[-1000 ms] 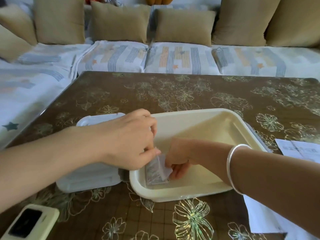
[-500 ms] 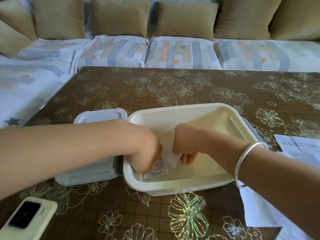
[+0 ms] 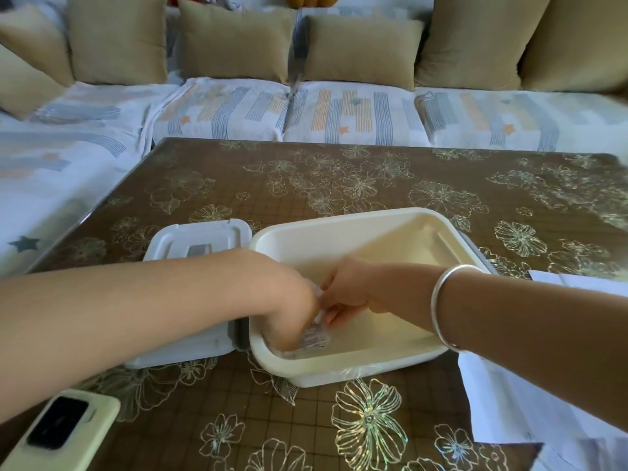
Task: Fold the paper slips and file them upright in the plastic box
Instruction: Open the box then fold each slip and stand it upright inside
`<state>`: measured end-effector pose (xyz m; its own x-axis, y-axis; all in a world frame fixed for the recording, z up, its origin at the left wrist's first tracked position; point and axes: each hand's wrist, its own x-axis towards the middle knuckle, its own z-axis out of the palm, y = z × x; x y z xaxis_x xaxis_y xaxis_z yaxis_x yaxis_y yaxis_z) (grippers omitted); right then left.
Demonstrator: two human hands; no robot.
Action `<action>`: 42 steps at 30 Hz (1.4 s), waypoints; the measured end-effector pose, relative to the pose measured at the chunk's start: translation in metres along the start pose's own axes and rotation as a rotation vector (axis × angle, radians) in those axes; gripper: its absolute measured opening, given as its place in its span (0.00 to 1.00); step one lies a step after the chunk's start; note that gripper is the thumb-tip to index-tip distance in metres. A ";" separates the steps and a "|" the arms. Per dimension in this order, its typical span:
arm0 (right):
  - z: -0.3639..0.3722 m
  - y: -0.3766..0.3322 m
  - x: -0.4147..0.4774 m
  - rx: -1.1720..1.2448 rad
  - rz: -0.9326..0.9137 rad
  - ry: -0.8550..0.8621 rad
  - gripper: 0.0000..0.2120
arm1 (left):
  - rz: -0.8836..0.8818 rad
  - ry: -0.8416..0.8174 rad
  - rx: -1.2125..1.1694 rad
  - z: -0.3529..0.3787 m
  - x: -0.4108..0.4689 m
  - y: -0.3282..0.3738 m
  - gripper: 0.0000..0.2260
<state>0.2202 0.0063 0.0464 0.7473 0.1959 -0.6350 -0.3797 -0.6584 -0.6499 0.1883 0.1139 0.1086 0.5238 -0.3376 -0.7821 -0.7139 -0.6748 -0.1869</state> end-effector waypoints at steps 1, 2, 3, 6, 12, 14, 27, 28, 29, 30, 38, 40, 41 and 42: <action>0.001 0.001 0.001 0.011 0.029 -0.046 0.05 | 0.006 0.001 -0.003 0.001 0.000 0.000 0.16; 0.002 0.001 0.000 0.013 0.061 -0.090 0.01 | 0.008 -0.002 -0.002 0.001 0.000 0.000 0.16; 0.003 0.003 0.001 0.005 0.099 -0.125 0.03 | 0.009 -0.006 -0.003 0.002 0.001 -0.001 0.15; 0.004 0.006 0.004 -0.034 0.168 -0.176 0.07 | 0.019 0.016 0.005 0.000 0.001 -0.001 0.11; 0.002 0.002 0.001 -0.121 0.155 -0.202 0.08 | -0.075 -0.013 0.193 0.002 0.002 0.001 0.14; 0.006 0.002 -0.001 -0.186 0.149 -0.232 0.08 | -0.081 -0.017 0.221 0.001 0.000 0.002 0.15; 0.019 -0.004 0.016 -0.585 0.190 -0.374 0.22 | -0.031 0.238 -0.103 -0.012 -0.002 -0.020 0.12; 0.017 -0.005 0.016 -0.583 0.168 -0.361 0.21 | -0.012 0.271 -0.131 -0.013 -0.003 -0.023 0.12; 0.016 -0.006 0.014 -0.575 0.142 -0.341 0.19 | 0.004 0.281 -0.149 -0.014 -0.004 -0.025 0.12; 0.015 -0.007 0.014 -0.553 0.121 -0.324 0.16 | 0.015 0.272 -0.155 -0.014 -0.003 -0.025 0.12; -0.002 -0.005 0.000 -0.421 0.144 -0.277 0.13 | -0.026 0.136 -0.050 -0.005 0.010 -0.018 0.14; -0.010 -0.006 -0.005 -0.355 0.133 -0.223 0.11 | -0.026 0.134 -0.053 -0.006 0.010 -0.018 0.14; -0.014 -0.006 -0.007 -0.332 0.128 -0.200 0.11 | -0.021 0.137 -0.064 -0.006 0.009 -0.018 0.14; -0.017 -0.006 -0.008 -0.317 0.125 -0.185 0.11 | -0.015 0.145 -0.082 -0.007 0.007 -0.019 0.14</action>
<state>0.2252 -0.0035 0.0626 0.5838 0.2092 -0.7845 -0.2524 -0.8716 -0.4203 0.2090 0.1200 0.1105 0.5994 -0.4143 -0.6849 -0.6684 -0.7298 -0.1435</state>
